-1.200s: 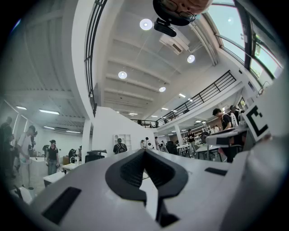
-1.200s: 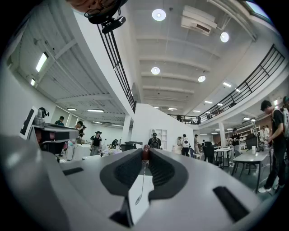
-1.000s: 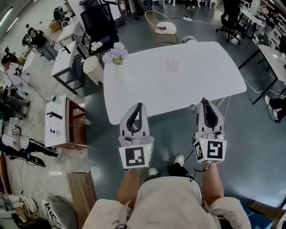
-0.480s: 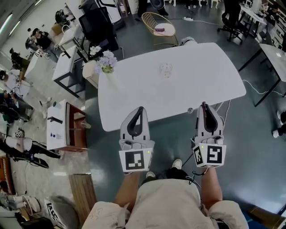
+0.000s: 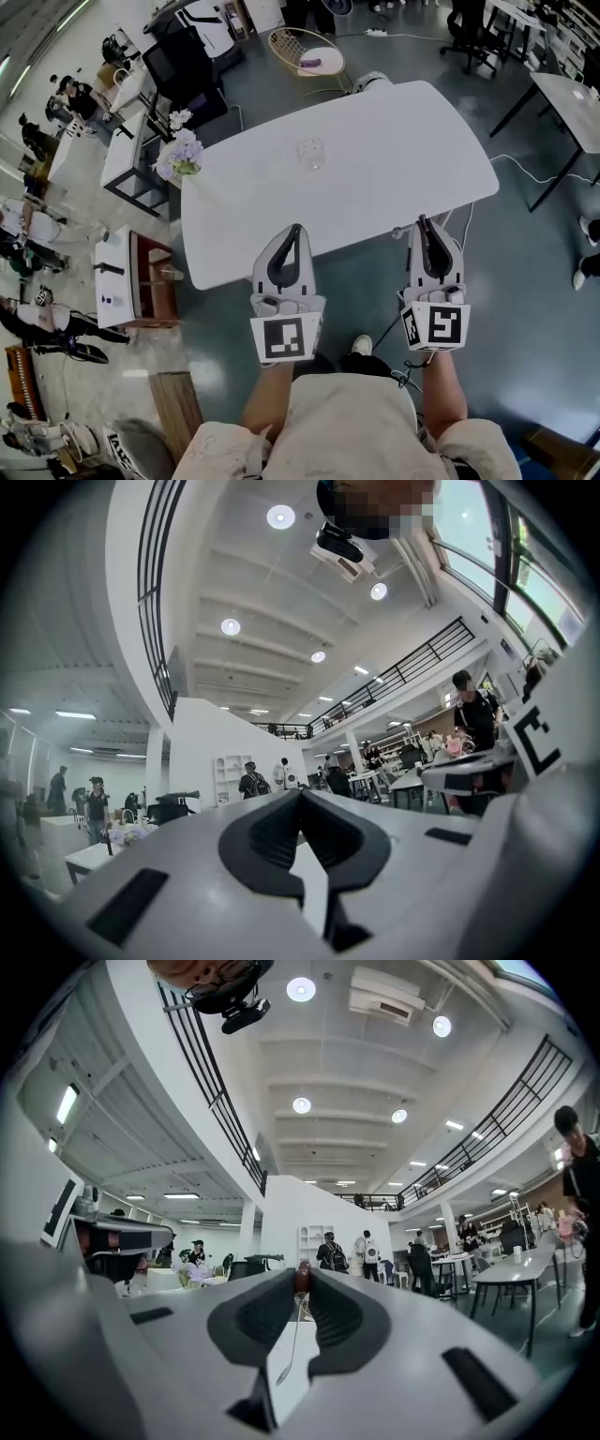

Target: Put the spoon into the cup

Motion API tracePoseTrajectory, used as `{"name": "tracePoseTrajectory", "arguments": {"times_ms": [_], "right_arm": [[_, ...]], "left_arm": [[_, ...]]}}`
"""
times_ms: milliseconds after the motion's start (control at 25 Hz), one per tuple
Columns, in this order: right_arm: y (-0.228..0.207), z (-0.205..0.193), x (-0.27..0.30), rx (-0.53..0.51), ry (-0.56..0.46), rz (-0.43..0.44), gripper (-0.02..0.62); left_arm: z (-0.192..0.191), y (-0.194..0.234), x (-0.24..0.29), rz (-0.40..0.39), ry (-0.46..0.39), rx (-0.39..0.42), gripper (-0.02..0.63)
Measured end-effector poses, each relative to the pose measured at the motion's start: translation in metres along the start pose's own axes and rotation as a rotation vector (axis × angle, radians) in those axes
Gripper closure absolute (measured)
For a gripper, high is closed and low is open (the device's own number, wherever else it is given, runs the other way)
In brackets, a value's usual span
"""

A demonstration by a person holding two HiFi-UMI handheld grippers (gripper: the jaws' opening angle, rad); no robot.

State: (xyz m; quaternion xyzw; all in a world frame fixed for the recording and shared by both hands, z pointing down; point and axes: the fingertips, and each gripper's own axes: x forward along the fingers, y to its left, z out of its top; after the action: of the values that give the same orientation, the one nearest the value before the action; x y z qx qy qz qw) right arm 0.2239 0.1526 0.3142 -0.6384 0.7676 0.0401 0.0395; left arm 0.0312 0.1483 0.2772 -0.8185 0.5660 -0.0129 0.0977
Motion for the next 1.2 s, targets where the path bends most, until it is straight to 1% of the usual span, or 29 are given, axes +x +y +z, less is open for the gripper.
{"name": "tracePoseTrajectory", "arguments": {"times_ms": [120, 240, 400, 600, 880, 1200], "right_arm": [[-0.018, -0.005, 0.003, 0.013, 0.005, -0.007, 0.552], [-0.032, -0.009, 0.013, 0.015, 0.009, -0.013, 0.551], [-0.039, -0.013, 0.032, 0.018, 0.017, -0.011, 0.551], [-0.039, -0.021, 0.056, 0.007, 0.027, 0.005, 0.552], [-0.016, -0.028, 0.114, -0.015, 0.035, 0.043, 0.552], [0.042, -0.033, 0.227, -0.044, 0.053, 0.115, 0.551]], "left_arm": [[-0.003, -0.016, 0.015, -0.018, 0.009, 0.008, 0.603], [-0.006, -0.024, 0.033, -0.027, 0.012, 0.011, 0.603], [-0.012, -0.024, 0.055, -0.038, 0.018, 0.011, 0.603], [-0.024, -0.018, 0.078, -0.045, 0.023, -0.007, 0.603], [-0.041, 0.027, 0.111, -0.01, 0.013, -0.033, 0.603], [-0.065, 0.124, 0.163, 0.05, 0.013, -0.055, 0.603]]}}
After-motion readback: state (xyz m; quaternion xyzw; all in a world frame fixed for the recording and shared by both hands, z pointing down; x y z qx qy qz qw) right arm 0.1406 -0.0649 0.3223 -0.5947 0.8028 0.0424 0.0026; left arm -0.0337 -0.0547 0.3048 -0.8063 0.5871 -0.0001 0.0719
